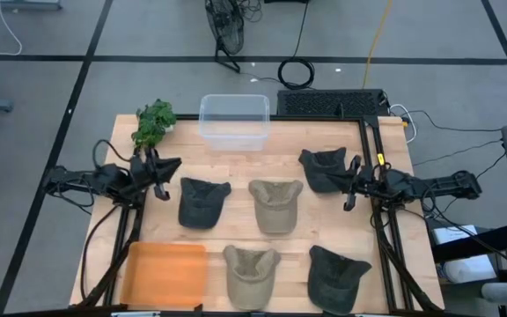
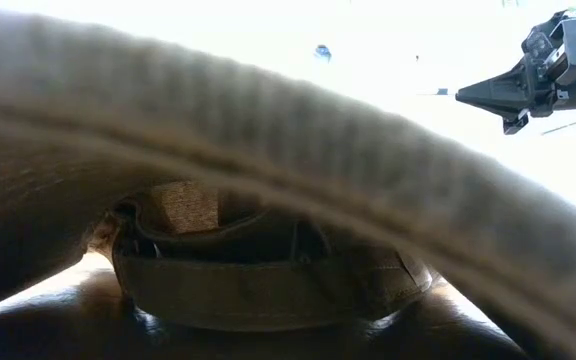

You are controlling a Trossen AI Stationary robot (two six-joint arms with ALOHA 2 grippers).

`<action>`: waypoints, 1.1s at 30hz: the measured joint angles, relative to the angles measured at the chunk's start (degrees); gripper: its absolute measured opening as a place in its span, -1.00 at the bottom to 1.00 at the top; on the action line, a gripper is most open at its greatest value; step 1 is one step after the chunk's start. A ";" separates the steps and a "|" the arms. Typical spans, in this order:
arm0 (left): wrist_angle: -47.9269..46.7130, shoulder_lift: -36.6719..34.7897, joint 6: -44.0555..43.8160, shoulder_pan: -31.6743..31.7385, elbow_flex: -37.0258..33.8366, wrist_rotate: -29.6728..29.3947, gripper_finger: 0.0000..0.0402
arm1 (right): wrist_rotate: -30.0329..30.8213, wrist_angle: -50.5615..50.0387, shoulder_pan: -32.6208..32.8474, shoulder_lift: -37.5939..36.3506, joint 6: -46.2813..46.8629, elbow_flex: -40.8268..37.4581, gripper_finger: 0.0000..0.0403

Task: Pick & Place hat
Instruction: Put the top left black cap into the transparent bin

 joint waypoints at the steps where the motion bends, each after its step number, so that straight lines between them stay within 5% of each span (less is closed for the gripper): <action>1: 1.33 0.28 -0.50 -0.01 0.01 -0.98 -0.75 | -0.04 0.01 0.00 0.27 0.65 0.01 -0.99; 8: -1.82 1.55 -2.54 0.66 0.02 -0.73 -0.75 | 0.06 0.57 -0.01 2.15 1.65 0.02 -0.99; 17: -11.23 6.19 -11.79 1.18 5.70 20.41 -0.75 | 1.72 3.02 -0.02 4.34 1.32 0.02 -0.99; 22: -20.93 15.33 -12.70 0.19 11.96 17.61 -0.74 | 4.68 3.03 -0.02 6.00 1.25 0.02 -0.99; 33: -19.91 37.93 -9.91 -1.37 18.14 18.56 -0.67 | 4.84 3.45 -0.04 8.62 1.70 0.02 -0.99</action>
